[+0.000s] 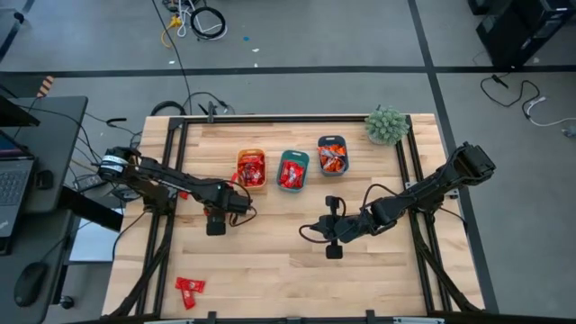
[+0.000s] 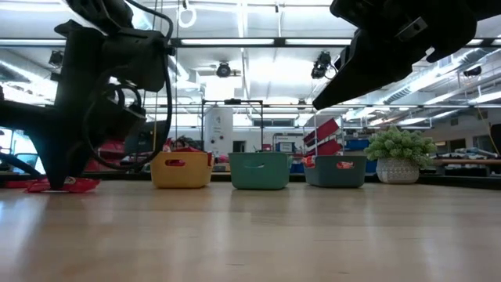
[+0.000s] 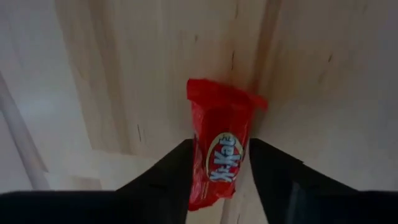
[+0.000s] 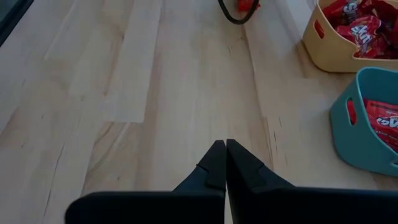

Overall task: Sort candy
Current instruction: Put the red chocolate into the green bin

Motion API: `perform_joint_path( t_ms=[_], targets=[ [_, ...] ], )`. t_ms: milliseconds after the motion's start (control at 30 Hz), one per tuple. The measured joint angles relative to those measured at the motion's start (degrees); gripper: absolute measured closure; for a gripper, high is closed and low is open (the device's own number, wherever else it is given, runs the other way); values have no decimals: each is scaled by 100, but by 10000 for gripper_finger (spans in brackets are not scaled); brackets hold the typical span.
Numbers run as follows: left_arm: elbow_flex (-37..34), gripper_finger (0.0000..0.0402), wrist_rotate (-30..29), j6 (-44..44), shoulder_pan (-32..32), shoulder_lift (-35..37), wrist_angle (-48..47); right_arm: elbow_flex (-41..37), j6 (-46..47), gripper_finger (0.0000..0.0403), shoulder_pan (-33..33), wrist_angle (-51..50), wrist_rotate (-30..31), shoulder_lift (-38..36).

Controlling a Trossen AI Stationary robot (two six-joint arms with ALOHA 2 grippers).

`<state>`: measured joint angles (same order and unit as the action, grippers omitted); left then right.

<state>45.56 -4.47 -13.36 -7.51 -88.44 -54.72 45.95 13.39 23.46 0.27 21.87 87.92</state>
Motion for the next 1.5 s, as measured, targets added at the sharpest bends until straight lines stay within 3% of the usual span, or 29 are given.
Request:
perform_joint_path(
  t_ms=[400, 633, 867, 1000, 1200, 1500],
  targets=[
    [175, 342, 182, 111, 0, -2, 2, 0, -2, 403, 0, -37, 0, 0],
    [962, 392, 199, 138, 1, -2, -250, 0, -2, 403, 0, -56, 1, 0],
    [1936, 396, 246, -229, 264, -2, -185, 0, 134, 403, 21, -267, 4, 0],
    [2359, 399, 294, -797, 710, -2, 440, -2, 211, 403, 21, -387, 31, 0],
    [2458, 400, 779, -831, 1450, -68, 2184, -2, 208, 403, 48, -391, 125, 0],
    [2459, 401, 1220, -1094, 2289, -816, 3570, -2, 205, 403, 48, -421, 125, 0]
  ],
)
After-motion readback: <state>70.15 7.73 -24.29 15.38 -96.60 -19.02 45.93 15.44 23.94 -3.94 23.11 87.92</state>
